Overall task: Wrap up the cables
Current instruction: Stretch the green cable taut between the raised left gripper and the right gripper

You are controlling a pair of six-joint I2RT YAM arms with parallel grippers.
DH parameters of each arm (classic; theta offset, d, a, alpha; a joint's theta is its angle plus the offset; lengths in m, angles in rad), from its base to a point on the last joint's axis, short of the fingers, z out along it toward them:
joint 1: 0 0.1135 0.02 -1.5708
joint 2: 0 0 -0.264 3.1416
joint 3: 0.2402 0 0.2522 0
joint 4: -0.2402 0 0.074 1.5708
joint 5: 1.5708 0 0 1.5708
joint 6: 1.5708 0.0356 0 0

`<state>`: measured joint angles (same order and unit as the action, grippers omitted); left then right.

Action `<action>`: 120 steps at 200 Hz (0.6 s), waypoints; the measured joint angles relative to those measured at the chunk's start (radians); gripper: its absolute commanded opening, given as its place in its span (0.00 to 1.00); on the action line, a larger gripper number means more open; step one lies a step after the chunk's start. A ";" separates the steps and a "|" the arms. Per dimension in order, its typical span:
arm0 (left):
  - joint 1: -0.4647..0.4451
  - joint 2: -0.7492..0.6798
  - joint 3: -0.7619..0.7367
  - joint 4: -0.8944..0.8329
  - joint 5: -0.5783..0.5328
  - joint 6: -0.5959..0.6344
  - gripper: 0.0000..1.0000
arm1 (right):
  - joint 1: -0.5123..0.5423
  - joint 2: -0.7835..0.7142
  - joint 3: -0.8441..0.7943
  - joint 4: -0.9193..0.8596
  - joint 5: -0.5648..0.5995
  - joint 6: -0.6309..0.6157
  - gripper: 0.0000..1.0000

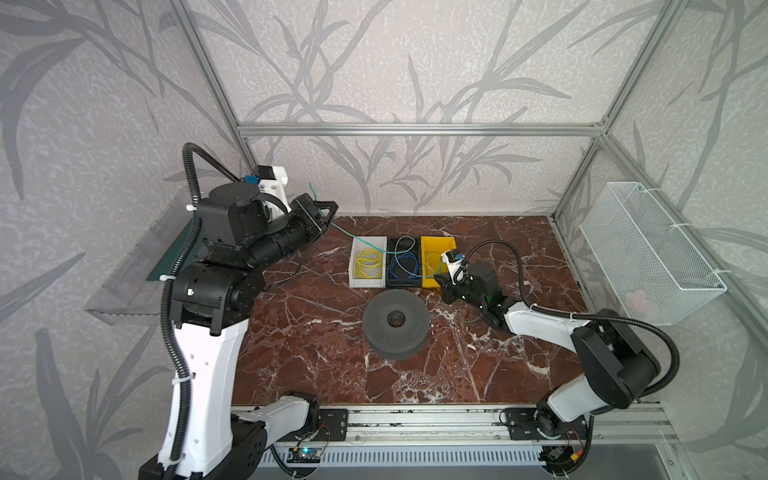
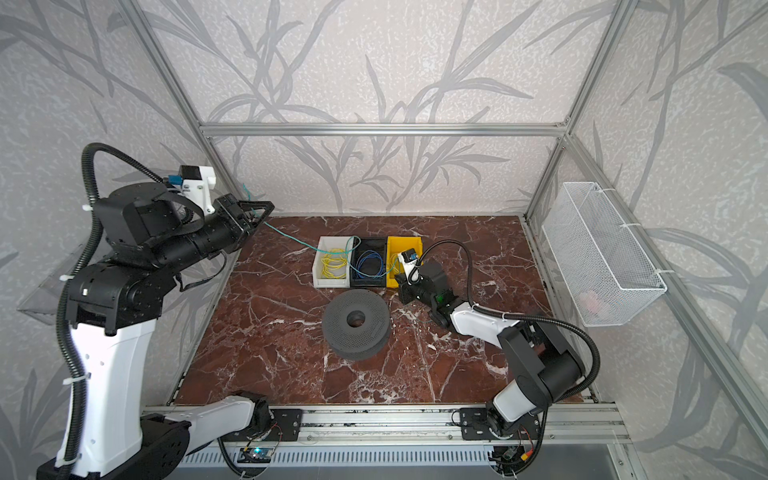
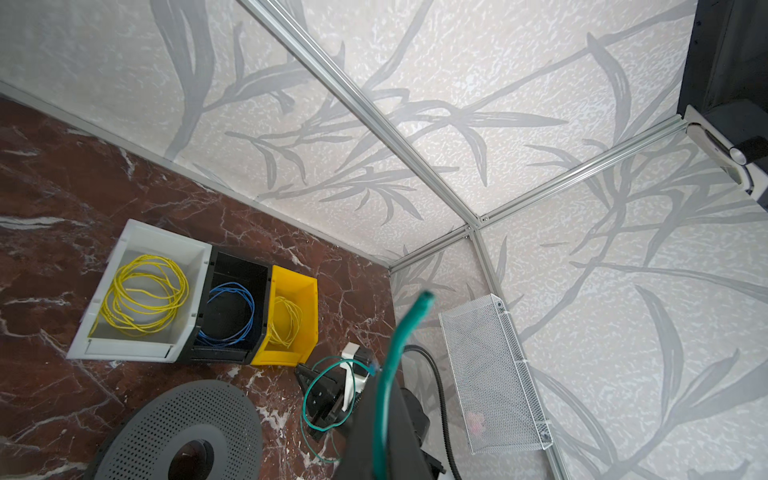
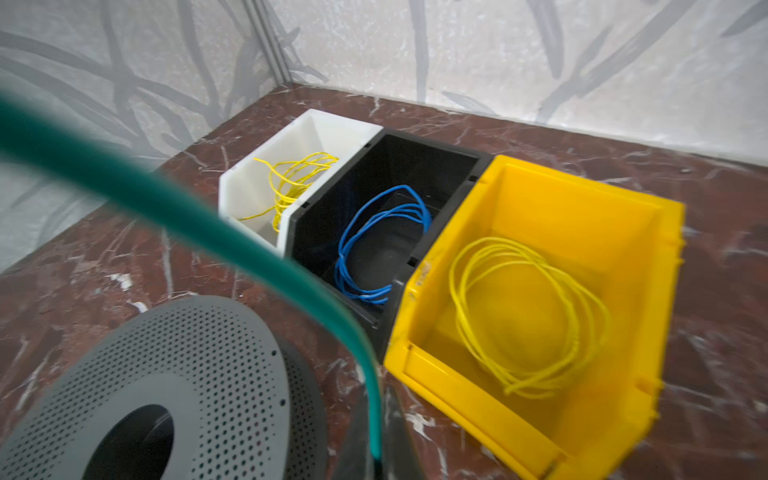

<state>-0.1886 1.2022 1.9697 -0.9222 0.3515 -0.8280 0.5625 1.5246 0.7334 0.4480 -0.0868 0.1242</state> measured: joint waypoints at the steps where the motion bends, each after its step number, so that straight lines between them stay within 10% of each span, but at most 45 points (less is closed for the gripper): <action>1: 0.000 0.002 0.003 -0.002 -0.002 0.000 0.00 | 0.000 -0.004 0.000 -0.008 0.010 -0.003 0.00; 52: 0.026 0.109 0.285 -0.134 -0.201 0.066 0.00 | -0.077 -0.029 0.018 -0.246 0.232 0.021 0.00; 120: 0.144 0.270 0.621 -0.290 -0.306 0.135 0.00 | -0.215 -0.018 0.122 -0.358 0.171 0.145 0.00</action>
<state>-0.0444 1.4723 2.5908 -1.2121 0.0460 -0.6926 0.3477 1.5066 0.8558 0.0898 0.0845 0.2695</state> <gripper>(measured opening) 0.048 0.053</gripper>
